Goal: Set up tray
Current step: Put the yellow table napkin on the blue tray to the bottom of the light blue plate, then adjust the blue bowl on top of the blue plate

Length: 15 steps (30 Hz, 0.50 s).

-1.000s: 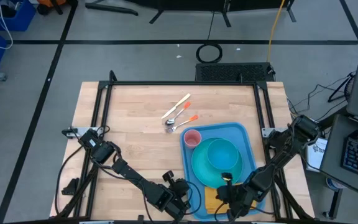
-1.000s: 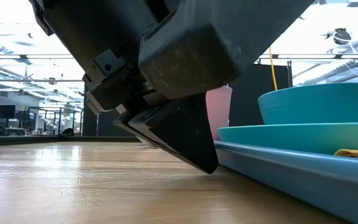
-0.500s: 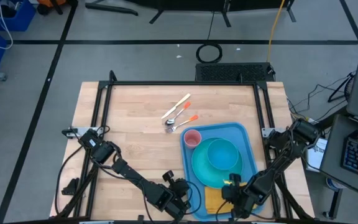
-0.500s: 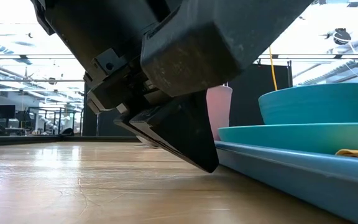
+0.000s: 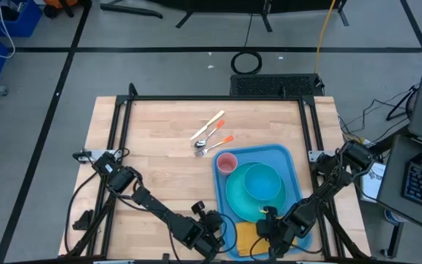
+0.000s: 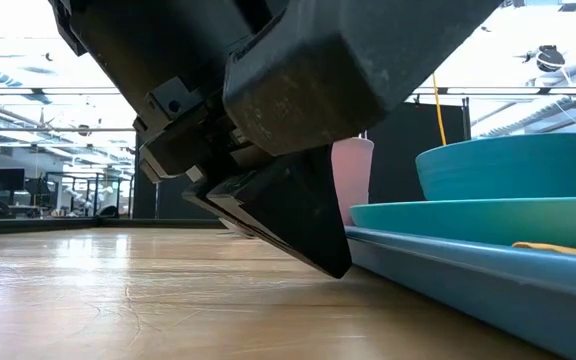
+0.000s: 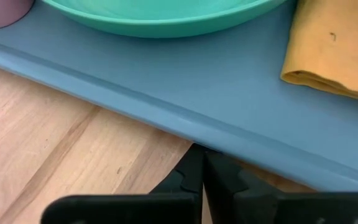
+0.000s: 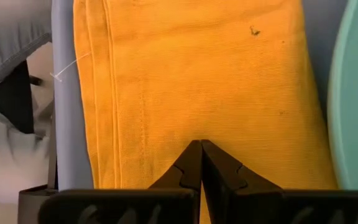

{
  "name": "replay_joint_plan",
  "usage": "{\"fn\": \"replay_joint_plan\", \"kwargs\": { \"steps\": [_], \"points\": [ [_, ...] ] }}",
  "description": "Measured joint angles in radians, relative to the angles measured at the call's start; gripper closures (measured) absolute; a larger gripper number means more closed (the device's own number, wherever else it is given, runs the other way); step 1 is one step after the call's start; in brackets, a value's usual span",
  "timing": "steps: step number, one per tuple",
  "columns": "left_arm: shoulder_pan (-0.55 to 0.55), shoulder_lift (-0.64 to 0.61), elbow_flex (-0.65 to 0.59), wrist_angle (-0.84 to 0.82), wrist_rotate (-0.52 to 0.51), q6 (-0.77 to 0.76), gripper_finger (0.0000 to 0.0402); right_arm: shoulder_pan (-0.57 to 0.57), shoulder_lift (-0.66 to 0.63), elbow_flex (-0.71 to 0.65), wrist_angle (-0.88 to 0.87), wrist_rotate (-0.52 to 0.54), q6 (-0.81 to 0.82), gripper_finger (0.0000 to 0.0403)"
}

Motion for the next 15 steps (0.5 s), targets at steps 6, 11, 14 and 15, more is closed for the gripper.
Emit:
{"fn": "replay_joint_plan", "kwargs": {
  "steps": [6, 11, 14, 15],
  "points": [
    [0.000, 0.000, 0.000, 0.001, 0.000, 0.000, 0.0389, 0.002, -0.014, -0.003, 0.000, 0.023, -0.029, 0.0403],
    [0.000, 0.000, 0.000, 0.011, -0.007, -0.002, 0.0394, 0.013, -0.057, -0.006, -0.019, 0.077, -0.054, 0.0403],
    [0.000, 0.000, 0.000, 0.013, -0.009, 0.000, 0.0385, 0.013, -0.077, -0.005, -0.023, 0.076, -0.057, 0.0403],
    [0.000, 0.000, 0.000, 0.013, -0.009, 0.001, 0.0385, 0.013, -0.080, -0.005, -0.019, 0.075, -0.057, 0.0403]
  ]
}}
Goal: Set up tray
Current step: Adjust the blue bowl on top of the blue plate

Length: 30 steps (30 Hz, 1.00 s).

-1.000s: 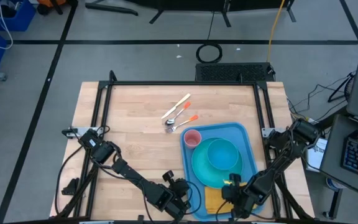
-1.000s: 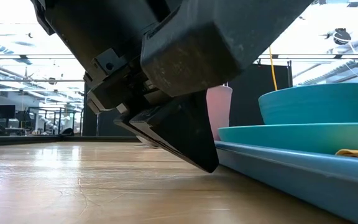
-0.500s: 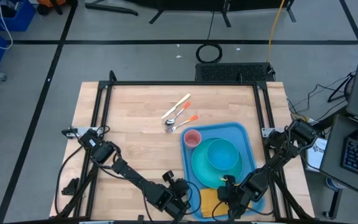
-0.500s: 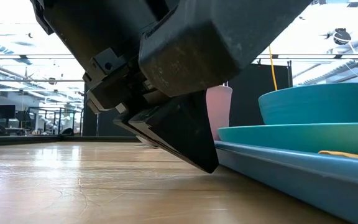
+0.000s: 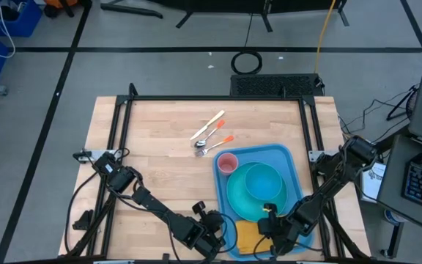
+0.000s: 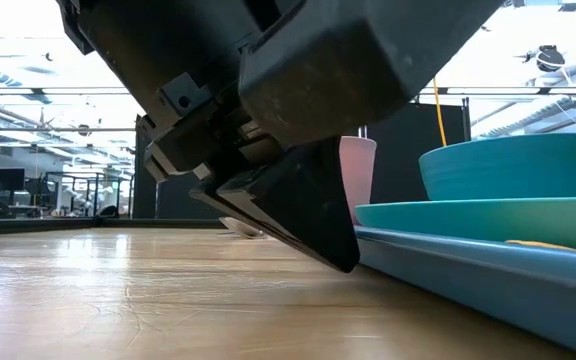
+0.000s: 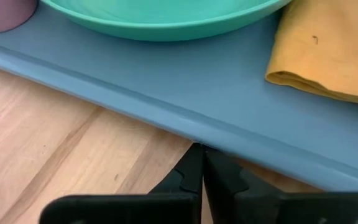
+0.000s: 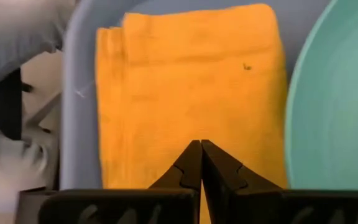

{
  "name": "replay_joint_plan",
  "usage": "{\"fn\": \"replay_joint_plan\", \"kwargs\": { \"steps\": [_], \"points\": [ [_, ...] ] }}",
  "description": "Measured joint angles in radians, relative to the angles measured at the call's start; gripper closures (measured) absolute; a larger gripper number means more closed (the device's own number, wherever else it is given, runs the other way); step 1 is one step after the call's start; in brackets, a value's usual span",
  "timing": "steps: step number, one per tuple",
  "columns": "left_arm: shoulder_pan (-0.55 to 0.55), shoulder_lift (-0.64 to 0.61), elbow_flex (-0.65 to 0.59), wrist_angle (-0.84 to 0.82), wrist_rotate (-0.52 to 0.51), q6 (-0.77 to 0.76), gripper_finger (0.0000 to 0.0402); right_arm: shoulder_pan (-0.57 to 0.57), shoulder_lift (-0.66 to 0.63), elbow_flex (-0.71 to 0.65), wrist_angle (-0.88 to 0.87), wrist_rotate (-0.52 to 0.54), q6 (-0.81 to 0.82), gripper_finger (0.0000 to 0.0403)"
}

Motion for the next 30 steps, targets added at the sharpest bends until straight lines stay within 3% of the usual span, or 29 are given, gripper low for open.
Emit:
{"fn": "replay_joint_plan", "kwargs": {
  "steps": [5, 9, 17, 22, 30],
  "points": [
    [0.000, 0.000, 0.000, 0.000, 0.000, 0.001, 0.0398, 0.000, -0.040, 0.000, -0.002, 0.007, -0.022, 0.0403],
    [0.000, 0.000, 0.000, -0.001, 0.000, 0.003, 0.0385, 0.000, -0.103, 0.001, -0.007, 0.041, -0.051, 0.0403],
    [0.000, 0.000, 0.000, 0.002, -0.009, 0.002, 0.0397, -0.037, -0.221, 0.002, -0.169, 0.223, -0.044, 0.0403],
    [0.000, 0.000, 0.000, 0.003, -0.014, -0.005, 0.0383, -0.092, -0.236, 0.002, -0.242, 0.265, -0.077, 0.0403],
    [0.000, 0.000, 0.000, 0.005, -0.016, -0.007, 0.0393, -0.149, -0.240, 0.002, -0.302, 0.333, -0.096, 0.0403]
  ]
}}
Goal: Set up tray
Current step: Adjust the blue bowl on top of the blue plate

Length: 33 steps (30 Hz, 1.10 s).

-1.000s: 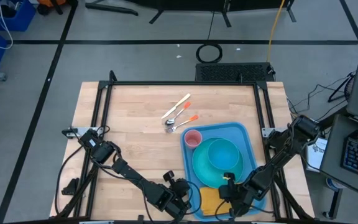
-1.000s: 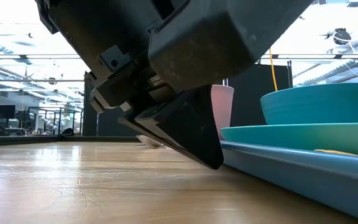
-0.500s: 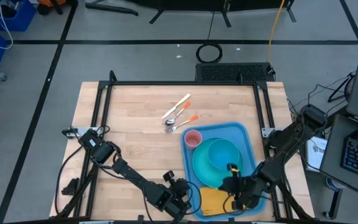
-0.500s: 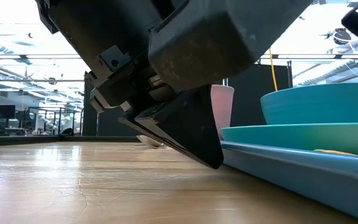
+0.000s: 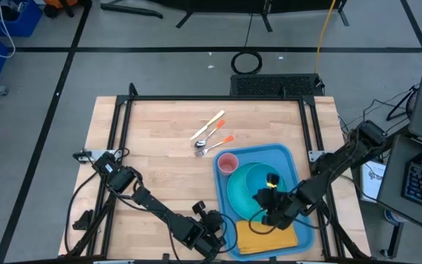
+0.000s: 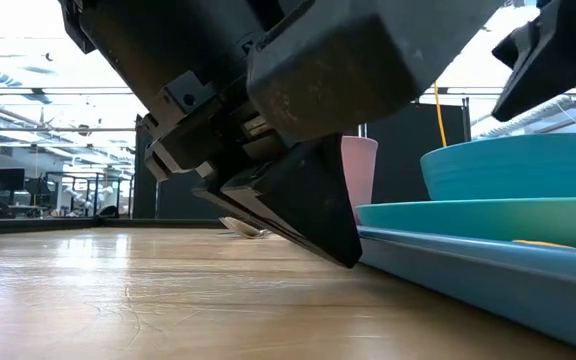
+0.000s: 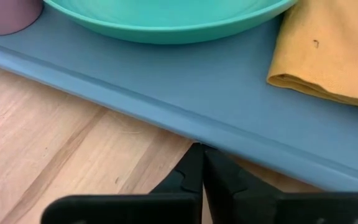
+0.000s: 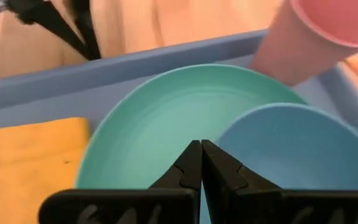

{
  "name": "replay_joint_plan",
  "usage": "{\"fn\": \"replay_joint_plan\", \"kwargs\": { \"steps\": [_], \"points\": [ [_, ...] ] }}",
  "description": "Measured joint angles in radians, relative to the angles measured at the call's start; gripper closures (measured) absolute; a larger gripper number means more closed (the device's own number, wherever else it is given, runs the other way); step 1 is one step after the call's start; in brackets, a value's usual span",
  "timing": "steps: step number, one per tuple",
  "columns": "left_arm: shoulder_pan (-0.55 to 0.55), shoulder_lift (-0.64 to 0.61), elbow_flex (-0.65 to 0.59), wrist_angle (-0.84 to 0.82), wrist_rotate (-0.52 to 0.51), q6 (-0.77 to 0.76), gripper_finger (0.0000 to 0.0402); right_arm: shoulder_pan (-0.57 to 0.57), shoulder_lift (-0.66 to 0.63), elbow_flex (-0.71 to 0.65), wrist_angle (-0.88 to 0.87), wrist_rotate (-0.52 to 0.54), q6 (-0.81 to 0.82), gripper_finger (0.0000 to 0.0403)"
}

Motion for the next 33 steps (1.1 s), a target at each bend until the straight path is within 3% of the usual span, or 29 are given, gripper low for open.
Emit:
{"fn": "replay_joint_plan", "kwargs": {
  "steps": [12, 28, 33],
  "points": [
    [0.001, 0.000, 0.000, 0.022, -0.002, 0.018, 0.0395, -0.064, -0.006, 0.002, -0.121, -0.125, 0.107, 0.0403],
    [0.001, 0.000, 0.000, 0.022, -0.008, 0.009, 0.0383, -0.078, -0.006, 0.002, -0.031, -0.214, 0.083, 0.0403],
    [0.001, 0.000, 0.000, 0.022, -0.008, 0.009, 0.0397, -0.078, -0.006, 0.002, 0.003, -0.240, 0.064, 0.0403]
  ]
}}
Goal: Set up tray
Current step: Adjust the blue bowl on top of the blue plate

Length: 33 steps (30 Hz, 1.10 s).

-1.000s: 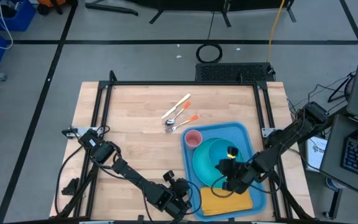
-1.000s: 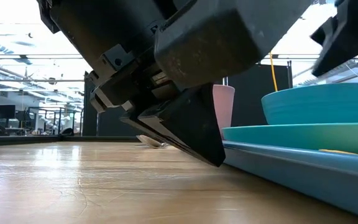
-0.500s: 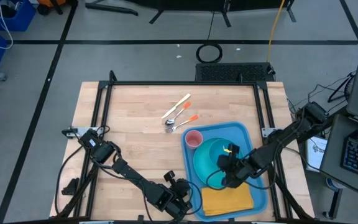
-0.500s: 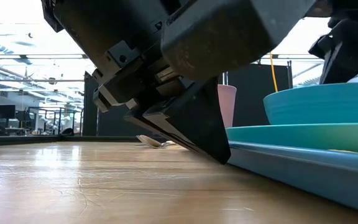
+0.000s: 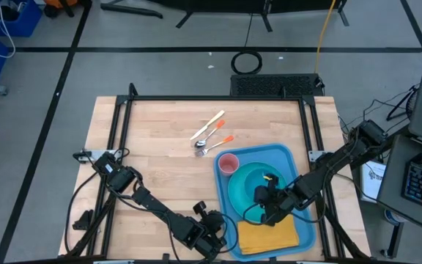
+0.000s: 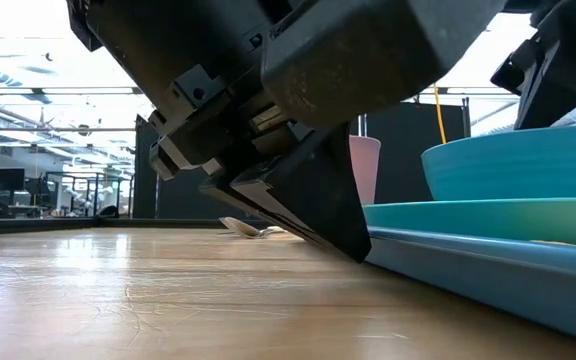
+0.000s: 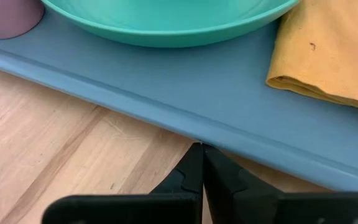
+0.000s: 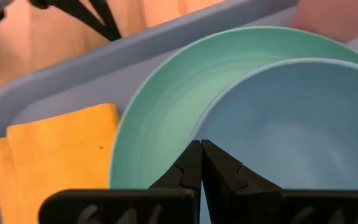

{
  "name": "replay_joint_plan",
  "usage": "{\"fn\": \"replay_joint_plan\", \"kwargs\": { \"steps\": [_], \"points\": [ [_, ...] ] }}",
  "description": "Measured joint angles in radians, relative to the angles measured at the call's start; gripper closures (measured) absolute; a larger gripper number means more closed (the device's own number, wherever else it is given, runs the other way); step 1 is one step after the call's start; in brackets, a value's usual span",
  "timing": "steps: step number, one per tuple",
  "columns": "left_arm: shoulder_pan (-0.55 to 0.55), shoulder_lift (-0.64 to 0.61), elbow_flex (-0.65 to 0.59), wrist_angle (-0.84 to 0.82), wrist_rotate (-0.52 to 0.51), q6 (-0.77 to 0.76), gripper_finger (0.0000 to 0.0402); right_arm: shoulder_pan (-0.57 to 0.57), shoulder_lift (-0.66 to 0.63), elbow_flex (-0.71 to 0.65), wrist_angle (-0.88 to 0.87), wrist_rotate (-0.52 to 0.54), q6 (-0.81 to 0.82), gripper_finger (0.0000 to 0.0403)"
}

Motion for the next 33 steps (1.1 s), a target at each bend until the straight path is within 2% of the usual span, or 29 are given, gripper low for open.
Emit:
{"fn": "replay_joint_plan", "kwargs": {
  "steps": [7, 10, 13, 18, 27, 33],
  "points": [
    [0.000, 0.000, 0.000, 0.000, -0.001, -0.003, 0.0383, 0.000, 0.000, 0.000, 0.027, -0.021, -0.024, 0.0403],
    [0.000, 0.000, 0.000, 0.000, -0.001, -0.003, 0.0390, 0.000, 0.000, 0.000, 0.043, -0.026, -0.039, 0.0403],
    [0.000, 0.000, 0.000, 0.000, -0.001, -0.003, 0.0398, -0.001, 0.000, 0.000, 0.014, -0.016, -0.006, 0.0403],
    [0.000, 0.000, 0.000, -0.001, -0.002, -0.003, 0.0382, -0.004, 0.004, 0.000, -0.034, -0.018, 0.037, 0.0403],
    [0.000, 0.000, 0.000, 0.000, -0.004, -0.002, 0.0398, -0.003, 0.004, 0.000, 0.040, -0.053, -0.006, 0.0403],
    [0.000, 0.000, 0.000, -0.001, -0.007, -0.007, 0.0380, -0.003, 0.004, 0.000, 0.064, -0.071, -0.011, 0.0403]
  ]
}}
